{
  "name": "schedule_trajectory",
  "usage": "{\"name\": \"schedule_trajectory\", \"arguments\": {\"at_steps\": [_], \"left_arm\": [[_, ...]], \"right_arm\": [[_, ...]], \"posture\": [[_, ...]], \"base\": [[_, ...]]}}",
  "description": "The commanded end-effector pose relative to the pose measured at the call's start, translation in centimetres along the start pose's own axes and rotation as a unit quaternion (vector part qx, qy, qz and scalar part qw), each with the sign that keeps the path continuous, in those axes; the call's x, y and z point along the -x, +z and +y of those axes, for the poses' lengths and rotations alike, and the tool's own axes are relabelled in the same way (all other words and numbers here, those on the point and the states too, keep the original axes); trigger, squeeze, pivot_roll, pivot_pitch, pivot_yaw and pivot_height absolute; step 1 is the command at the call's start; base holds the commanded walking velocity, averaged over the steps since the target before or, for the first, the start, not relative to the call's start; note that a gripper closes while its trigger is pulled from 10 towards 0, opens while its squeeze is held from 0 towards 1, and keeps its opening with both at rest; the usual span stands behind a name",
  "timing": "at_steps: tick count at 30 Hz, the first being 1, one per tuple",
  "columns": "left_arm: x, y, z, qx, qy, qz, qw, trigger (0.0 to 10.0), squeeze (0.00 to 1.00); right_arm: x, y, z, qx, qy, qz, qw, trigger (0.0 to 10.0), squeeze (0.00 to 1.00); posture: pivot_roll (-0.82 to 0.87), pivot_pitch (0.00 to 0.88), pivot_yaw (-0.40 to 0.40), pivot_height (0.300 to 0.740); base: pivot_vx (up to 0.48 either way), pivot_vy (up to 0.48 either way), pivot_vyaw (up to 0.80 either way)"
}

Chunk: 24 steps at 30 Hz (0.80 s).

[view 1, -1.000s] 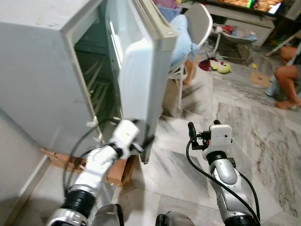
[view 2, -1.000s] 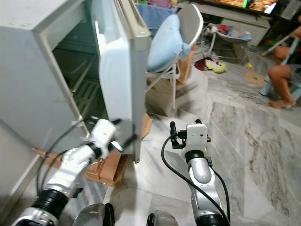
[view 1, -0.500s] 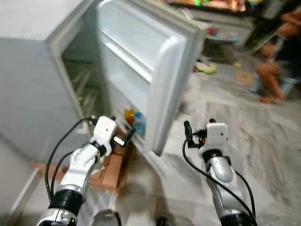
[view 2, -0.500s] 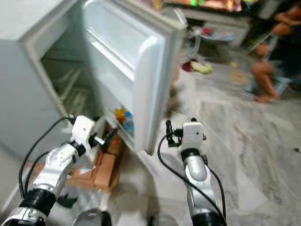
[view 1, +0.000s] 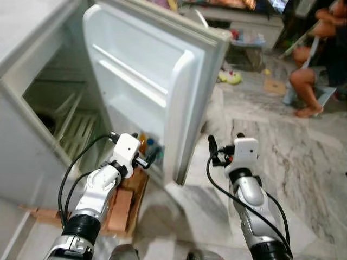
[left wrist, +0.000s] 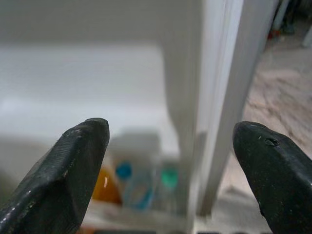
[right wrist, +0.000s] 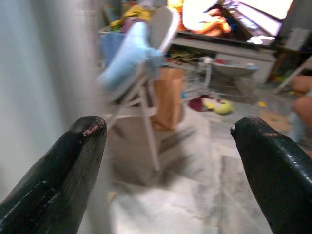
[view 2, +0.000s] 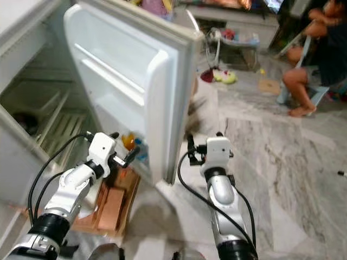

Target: Restocking fridge

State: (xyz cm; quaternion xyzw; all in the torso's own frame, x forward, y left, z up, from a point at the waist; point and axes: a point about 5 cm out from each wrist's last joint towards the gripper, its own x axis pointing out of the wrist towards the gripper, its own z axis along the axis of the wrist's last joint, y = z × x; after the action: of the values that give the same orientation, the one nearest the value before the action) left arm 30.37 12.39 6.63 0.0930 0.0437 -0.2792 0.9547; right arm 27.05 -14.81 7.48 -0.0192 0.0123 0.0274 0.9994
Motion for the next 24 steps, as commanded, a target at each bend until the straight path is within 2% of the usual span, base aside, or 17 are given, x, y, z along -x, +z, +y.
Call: {"name": "schedule_trajectory", "arguments": {"at_steps": [1, 4, 9, 10, 17, 24], "left_arm": [[-0.7, 0.2, -1.2, -0.002, -0.020, -0.004, 1.000, 10.0, 0.00], [-1.5, 1.1, -2.2, -0.007, -0.045, -0.025, 0.999, 10.0, 0.00], [-1.6, 0.5, -2.8, -0.003, -0.052, -0.008, 0.999, 10.0, 0.00], [-1.3, 0.2, -2.9, -0.015, -0.056, -0.005, 0.998, 10.0, 0.00], [-1.2, -0.1, -2.6, -0.023, -0.043, 0.001, 0.999, 10.0, 0.00], [-2.1, 0.0, -2.6, -0.043, -0.033, 0.013, 0.998, 10.0, 0.00]], "right_arm": [[0.3, -0.6, -1.2, 0.009, -0.017, 0.012, 1.000, 10.0, 0.00], [0.2, -0.5, -1.1, 0.009, -0.018, 0.010, 1.000, 10.0, 0.00], [0.1, -0.6, -1.0, 0.008, -0.020, 0.010, 1.000, 10.0, 0.00], [0.1, -0.7, -1.0, 0.008, -0.021, 0.010, 1.000, 10.0, 0.00], [0.1, -0.8, -0.9, 0.008, -0.020, 0.012, 1.000, 10.0, 0.00], [-0.2, -0.8, -0.6, 0.009, -0.018, 0.011, 1.000, 10.0, 0.00]], "posture": [[0.01, 0.025, -0.067, 0.740], [0.01, 0.022, -0.061, 0.740], [0.01, 0.022, -0.056, 0.740], [0.01, 0.022, -0.056, 0.740], [0.02, 0.022, -0.057, 0.740], [0.02, 0.017, -0.053, 0.740]], "base": [[0.458, 0.000, 0.00], [0.411, -0.119, 0.00], [0.064, -0.451, 0.00], [0.000, -0.480, 0.00], [0.000, -0.480, 0.00], [0.000, -0.480, 0.00]]}}
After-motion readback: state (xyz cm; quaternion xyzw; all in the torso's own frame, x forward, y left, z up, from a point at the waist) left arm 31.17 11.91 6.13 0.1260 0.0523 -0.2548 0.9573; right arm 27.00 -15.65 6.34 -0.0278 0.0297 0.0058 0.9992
